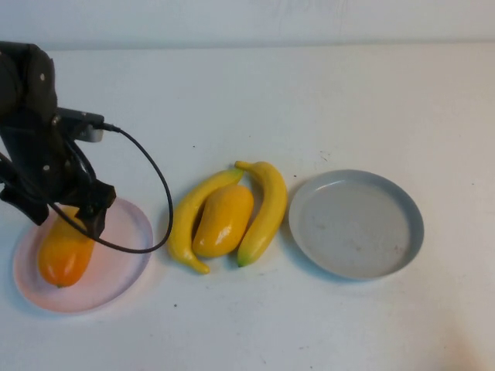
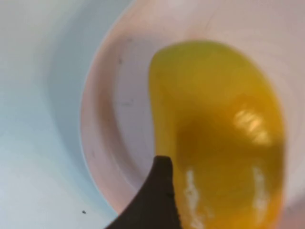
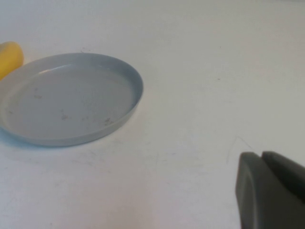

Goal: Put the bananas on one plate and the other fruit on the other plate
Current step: Put one type of fruit in the left plate

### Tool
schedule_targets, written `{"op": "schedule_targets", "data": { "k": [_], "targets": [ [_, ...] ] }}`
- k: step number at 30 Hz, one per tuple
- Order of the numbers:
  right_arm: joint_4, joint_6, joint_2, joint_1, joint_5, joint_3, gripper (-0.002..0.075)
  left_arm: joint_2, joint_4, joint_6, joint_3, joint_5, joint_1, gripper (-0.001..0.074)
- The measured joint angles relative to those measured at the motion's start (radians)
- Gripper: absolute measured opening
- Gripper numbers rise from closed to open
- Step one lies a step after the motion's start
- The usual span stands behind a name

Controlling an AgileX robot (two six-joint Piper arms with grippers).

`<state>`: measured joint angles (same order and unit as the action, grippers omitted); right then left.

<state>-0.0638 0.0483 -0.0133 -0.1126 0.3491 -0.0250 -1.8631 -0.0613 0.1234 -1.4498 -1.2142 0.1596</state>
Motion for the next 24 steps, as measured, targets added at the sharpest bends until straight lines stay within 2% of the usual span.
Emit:
{"op": "schedule_targets", "data": {
  "k": [5,9,13,16,24],
  "targets": [
    [0.000,0.000,0.000,0.000,0.000,0.000,-0.0017,0.086,0.061,-0.011,0.000,0.000,0.034,0.0668],
    [0.000,0.000,0.000,0.000,0.000,0.000,-0.0017,0.110,0.094,-0.017,0.000,-0.001,0.134,0.0668],
    [0.000,0.000,0.000,0.000,0.000,0.000,-0.0017,0.107,0.106,-0.049,0.000,0.096,0.259,0.0668],
    [0.000,0.000,0.000,0.000,0.000,0.000,-0.0017,0.096,0.111,-0.060,0.000,0.181,0.321,0.0668],
    [0.000,0.000,0.000,0.000,0.000,0.000,-0.0017,0.038,0.111,-0.065,0.000,0.288,0.401,0.0669]
  ]
}}
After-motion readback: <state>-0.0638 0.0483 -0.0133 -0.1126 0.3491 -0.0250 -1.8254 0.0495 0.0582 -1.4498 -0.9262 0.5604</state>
